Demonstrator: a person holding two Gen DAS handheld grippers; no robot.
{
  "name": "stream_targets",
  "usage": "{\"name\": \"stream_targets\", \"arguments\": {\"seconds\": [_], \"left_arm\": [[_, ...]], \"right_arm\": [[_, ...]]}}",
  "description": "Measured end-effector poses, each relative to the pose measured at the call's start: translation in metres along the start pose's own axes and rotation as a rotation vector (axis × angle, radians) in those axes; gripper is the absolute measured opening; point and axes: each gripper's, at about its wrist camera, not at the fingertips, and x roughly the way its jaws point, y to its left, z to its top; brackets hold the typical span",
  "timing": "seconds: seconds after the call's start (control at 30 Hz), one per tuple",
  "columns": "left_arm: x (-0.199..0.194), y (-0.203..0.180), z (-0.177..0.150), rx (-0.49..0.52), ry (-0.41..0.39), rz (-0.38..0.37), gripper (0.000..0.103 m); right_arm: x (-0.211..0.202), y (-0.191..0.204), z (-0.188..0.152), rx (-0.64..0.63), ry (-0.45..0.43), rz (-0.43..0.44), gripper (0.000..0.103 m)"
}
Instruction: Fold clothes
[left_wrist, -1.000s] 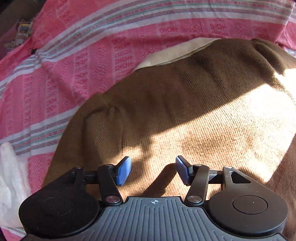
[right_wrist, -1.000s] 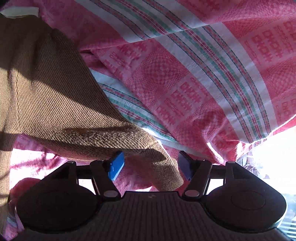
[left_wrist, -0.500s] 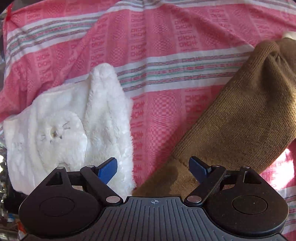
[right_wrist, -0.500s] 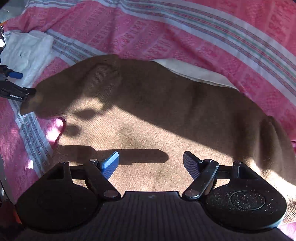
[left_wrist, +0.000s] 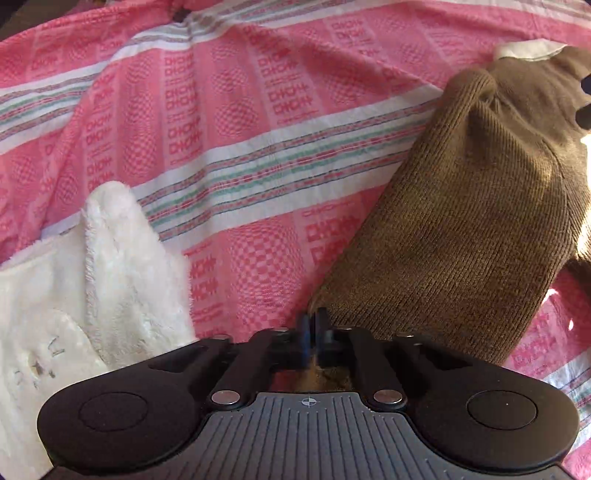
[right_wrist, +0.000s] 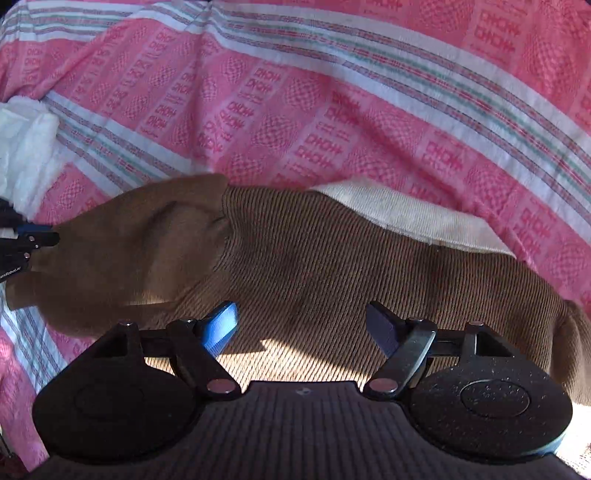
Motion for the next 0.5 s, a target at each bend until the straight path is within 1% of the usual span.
{"name": "stream_targets", "arguments": {"seconds": [0.07, 0.1, 0.13, 0.23, 0.27, 0.3, 0.33, 0.37, 0.4, 0.43, 0.47, 0.5], "left_arm": [[-0.005, 0.011, -0.001, -0.035, -0.015, -0.019, 0.000], [-0.006, 0.015, -0.003, -0.043, -0.014, -0.031, 0.000], [-0.007, 0.016, -0.005, -0.038, -0.014, -0.024, 0.000], [-0.006, 0.026, -0.012, -0.042, 0.006, -0.030, 0.000], [-0.004, 0.029, -0.015, -0.049, 0.015, -0.032, 0.000], [-0.003, 0.032, -0.016, -0.059, 0.018, -0.039, 0.000], [-0.003, 0.035, -0.017, -0.070, 0.013, -0.046, 0.006], [-0.004, 0.037, -0.018, -0.080, 0.005, -0.051, 0.027], [-0.005, 0.038, -0.018, -0.091, -0.002, -0.057, 0.044], [-0.007, 0.039, -0.018, -0.096, -0.015, -0.058, 0.058], [-0.008, 0.040, -0.017, -0.099, -0.029, -0.056, 0.079], [-0.009, 0.039, -0.015, -0.100, -0.042, -0.058, 0.087]], "right_arm": [[0.004, 0.000, 0.021, 0.005, -0.038, 0.018, 0.080], [0.009, 0.005, 0.029, -0.023, -0.036, 0.026, 0.081], [0.015, 0.011, 0.037, -0.052, -0.033, 0.034, 0.081], [0.034, 0.033, 0.050, -0.172, 0.015, 0.041, 0.081], [0.041, 0.040, 0.053, -0.207, 0.030, 0.038, 0.080], [0.049, 0.046, 0.057, -0.231, 0.042, 0.024, 0.074], [0.056, 0.049, 0.060, -0.229, 0.047, 0.008, 0.069], [0.064, 0.050, 0.064, -0.225, 0.051, -0.006, 0.053], [0.068, 0.050, 0.067, -0.202, 0.051, 0.003, 0.046], [0.071, 0.049, 0.071, -0.181, 0.051, 0.012, 0.041], [0.073, 0.050, 0.073, -0.175, 0.049, 0.016, 0.031], [0.074, 0.051, 0.074, -0.170, 0.047, 0.020, 0.023]]}}
